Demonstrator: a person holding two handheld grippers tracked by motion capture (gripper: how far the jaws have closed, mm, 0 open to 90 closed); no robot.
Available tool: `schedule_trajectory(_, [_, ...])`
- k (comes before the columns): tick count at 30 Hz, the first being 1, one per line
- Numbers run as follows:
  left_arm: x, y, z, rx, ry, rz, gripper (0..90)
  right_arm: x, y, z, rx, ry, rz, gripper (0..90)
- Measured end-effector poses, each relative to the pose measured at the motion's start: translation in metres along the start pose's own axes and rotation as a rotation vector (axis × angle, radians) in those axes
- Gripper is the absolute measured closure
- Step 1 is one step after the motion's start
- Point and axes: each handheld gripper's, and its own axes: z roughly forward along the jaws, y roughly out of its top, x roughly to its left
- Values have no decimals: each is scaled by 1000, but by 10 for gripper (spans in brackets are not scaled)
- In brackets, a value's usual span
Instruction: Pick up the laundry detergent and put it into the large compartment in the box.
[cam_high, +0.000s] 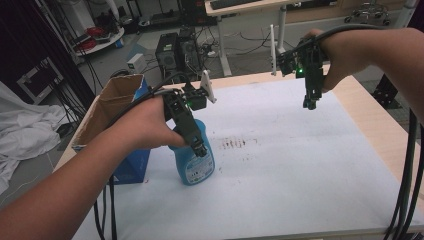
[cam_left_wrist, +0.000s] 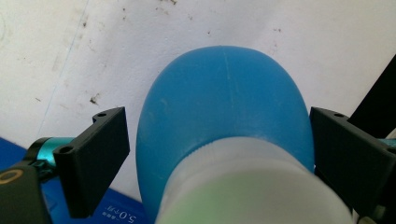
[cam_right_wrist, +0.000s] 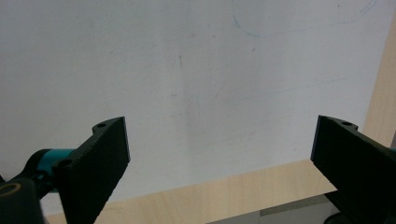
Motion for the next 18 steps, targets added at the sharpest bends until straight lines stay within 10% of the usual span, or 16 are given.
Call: schedule_trajectory(18, [0,0,1,15,6,10,195,1,1,3,6,-2,0,35])
